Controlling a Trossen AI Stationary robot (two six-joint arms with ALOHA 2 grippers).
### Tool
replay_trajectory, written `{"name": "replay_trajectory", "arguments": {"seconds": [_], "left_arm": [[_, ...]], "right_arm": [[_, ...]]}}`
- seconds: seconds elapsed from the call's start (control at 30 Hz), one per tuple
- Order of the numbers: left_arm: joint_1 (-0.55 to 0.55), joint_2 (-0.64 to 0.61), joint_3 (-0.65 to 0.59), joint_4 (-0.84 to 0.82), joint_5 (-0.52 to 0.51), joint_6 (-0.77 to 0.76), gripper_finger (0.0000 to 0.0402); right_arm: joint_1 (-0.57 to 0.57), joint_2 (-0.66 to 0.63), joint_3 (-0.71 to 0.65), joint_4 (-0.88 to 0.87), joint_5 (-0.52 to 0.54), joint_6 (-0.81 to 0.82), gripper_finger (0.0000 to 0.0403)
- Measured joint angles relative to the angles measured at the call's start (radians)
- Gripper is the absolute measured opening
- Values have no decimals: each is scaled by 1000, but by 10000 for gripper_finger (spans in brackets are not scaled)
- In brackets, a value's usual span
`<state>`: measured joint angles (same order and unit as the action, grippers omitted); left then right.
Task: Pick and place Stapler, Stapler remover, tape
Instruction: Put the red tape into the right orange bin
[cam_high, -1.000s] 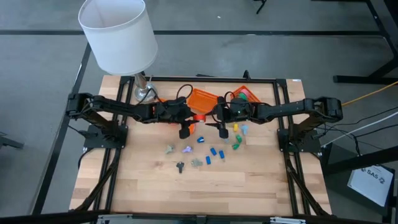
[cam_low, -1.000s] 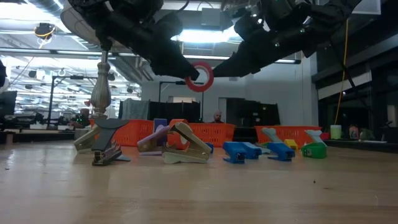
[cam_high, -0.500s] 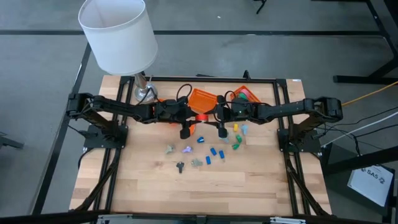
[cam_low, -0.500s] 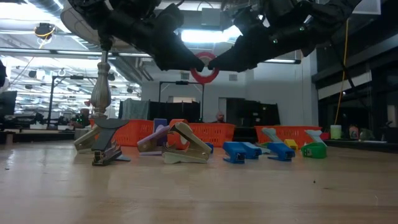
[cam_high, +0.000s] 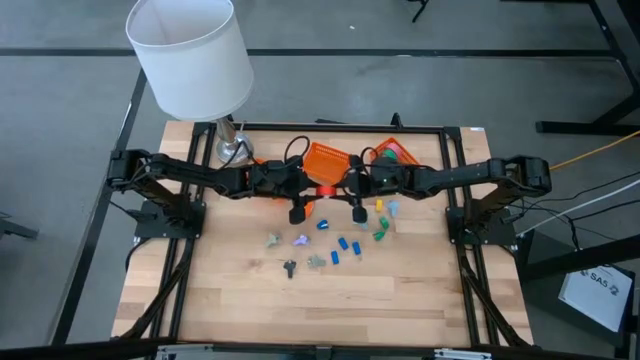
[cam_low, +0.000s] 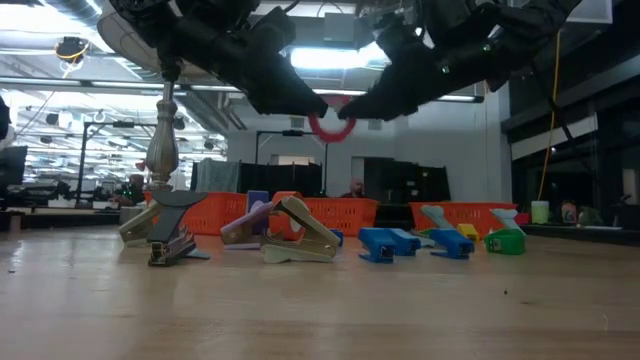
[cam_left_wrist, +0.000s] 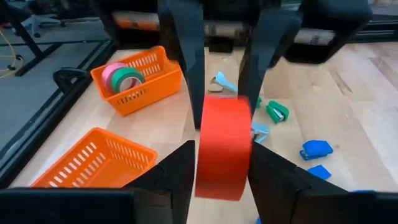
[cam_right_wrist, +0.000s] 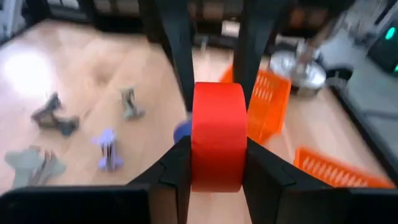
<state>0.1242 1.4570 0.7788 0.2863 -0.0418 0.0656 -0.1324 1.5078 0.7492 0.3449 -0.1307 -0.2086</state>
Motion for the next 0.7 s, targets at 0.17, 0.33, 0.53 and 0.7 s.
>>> {"name": "replay_trajectory", "arguments": {"seconds": [0.17,0.33,0.53,0.7], "left_arm": [[0,0,0,2,-62,0,163],[0,-21,0,-21,-83,12,180],[2,-80,0,-77,-99,26,186],[2,-117,0,-98,-99,26,184]], "right_arm": [[-18,-21,27,-149,0,35,108],[-41,-101,40,-315,-3,45,108],[-108,-231,30,-451,-3,61,108],[-188,-285,-10,-461,109,152,108]]}}
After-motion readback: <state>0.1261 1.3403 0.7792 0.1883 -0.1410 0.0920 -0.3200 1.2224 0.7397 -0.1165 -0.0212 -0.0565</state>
